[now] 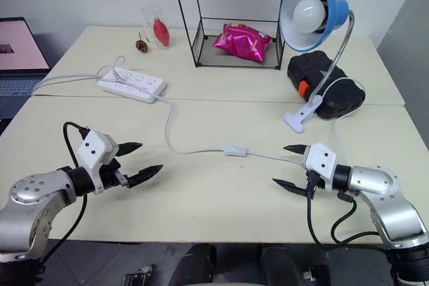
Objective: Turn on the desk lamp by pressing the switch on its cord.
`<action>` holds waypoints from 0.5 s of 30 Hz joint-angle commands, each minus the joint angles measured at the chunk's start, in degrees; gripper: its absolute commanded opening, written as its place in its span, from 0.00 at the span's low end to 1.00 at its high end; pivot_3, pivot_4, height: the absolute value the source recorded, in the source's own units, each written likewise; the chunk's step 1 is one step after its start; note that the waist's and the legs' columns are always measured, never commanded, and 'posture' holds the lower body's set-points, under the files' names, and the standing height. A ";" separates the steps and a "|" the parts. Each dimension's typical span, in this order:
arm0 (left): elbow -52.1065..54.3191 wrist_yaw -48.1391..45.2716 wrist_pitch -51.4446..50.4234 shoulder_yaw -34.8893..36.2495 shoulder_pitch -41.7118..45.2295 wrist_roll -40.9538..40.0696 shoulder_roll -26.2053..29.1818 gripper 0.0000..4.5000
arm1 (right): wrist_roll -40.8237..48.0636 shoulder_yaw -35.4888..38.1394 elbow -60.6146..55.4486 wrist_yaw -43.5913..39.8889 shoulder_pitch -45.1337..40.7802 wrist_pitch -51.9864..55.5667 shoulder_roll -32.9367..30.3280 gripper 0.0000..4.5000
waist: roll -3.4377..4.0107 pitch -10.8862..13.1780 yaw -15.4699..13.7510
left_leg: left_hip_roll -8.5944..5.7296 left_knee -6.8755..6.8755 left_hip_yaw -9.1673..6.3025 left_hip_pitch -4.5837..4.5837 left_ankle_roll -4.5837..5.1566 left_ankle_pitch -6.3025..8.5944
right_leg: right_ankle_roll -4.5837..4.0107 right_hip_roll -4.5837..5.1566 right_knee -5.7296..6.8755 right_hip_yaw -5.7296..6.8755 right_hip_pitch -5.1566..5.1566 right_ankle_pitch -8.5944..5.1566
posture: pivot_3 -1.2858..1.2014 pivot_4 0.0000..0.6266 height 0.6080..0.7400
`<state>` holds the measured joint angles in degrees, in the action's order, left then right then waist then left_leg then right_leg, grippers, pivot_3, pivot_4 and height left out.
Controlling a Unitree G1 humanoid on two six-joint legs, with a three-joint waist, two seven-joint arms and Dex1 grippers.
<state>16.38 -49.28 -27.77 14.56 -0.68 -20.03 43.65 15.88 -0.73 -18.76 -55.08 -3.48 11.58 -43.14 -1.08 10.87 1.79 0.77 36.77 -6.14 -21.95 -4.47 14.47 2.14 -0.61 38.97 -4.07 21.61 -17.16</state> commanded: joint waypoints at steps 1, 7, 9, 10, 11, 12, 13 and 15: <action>2.19 0.40 1.48 1.25 1.21 -1.52 -0.21 0.99 | 0.35 1.39 -1.07 -0.38 0.05 -1.39 -0.58 1.00 | 0.00 0.00 -0.01 | 0.00 0.00 0.00 0.00 0.00 0.00 | 0.00 0.00 0.00 0.00 0.00 0.00 | 0.52 0.24 1.00; 2.65 0.74 0.10 -0.36 2.43 -1.32 0.34 0.99 | 0.37 1.30 -2.14 -0.06 0.90 -1.26 -0.54 1.00 | 0.00 0.00 -0.02 | 0.00 0.00 0.00 0.00 0.00 0.00 | 0.00 0.00 0.00 -0.01 0.00 0.00 | 0.52 0.24 1.00; 2.71 0.95 -0.05 -0.83 2.65 -1.19 0.35 0.99 | 0.48 1.47 -2.33 0.00 1.04 -1.13 -0.63 1.00 | 0.00 0.00 -0.02 | -0.01 0.00 0.01 -0.01 0.00 0.00 | 0.00 -0.01 0.00 -0.01 0.00 0.00 | 0.52 0.24 1.00; 2.62 1.11 -0.01 -1.02 2.82 -1.14 0.24 0.99 | 0.49 1.53 -2.37 0.05 1.10 -1.10 -0.65 1.00 | 0.00 0.00 -0.02 | -0.01 0.00 0.01 0.00 0.00 0.00 | 0.00 -0.01 0.00 -0.01 0.00 0.00 | 0.52 0.24 1.00; 2.58 0.53 0.53 -1.06 2.98 -1.60 0.06 0.99 | 0.52 1.60 -2.41 0.07 1.13 -1.04 -0.69 1.00 | 0.00 0.00 -0.02 | -0.01 0.00 0.01 -0.01 0.00 0.00 | 0.00 -0.01 0.00 -0.01 0.00 0.00 | 0.52 0.24 1.00; 2.64 0.03 0.89 -1.09 2.99 -1.91 0.07 0.99 | 0.62 1.69 -2.48 0.08 1.13 -0.88 -0.74 1.00 | 0.00 0.00 -0.02 | -0.01 0.00 0.00 -0.01 0.00 0.00 | 0.00 -0.01 0.00 0.00 0.00 0.00 | 0.52 0.24 1.00; 2.60 -0.23 1.59 -1.19 2.94 -1.75 0.11 0.99 | 0.70 1.76 -2.47 0.07 1.10 -0.78 -0.78 1.00 | 0.00 0.00 -0.02 | -0.01 0.00 0.00 0.00 0.00 0.00 | 0.00 -0.01 0.00 0.00 0.00 0.00 | 0.52 0.24 1.00; 2.26 -0.17 2.91 -1.07 2.83 -1.12 0.03 0.99 | 0.85 1.88 -2.31 0.02 0.91 -0.62 -0.87 1.00 | 0.00 0.00 -0.02 | -0.01 0.00 0.00 0.00 0.00 0.00 | 0.00 -0.01 0.00 0.00 0.00 0.00 | 0.52 0.24 1.00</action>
<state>17.29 -49.40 -26.73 13.12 1.60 -21.03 43.23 15.87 -0.73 -19.46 -54.99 -2.57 11.27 -43.38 -1.08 10.87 1.77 0.76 36.78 -6.14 -21.95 -4.47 14.47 2.14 -0.62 38.97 -4.07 21.61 -17.16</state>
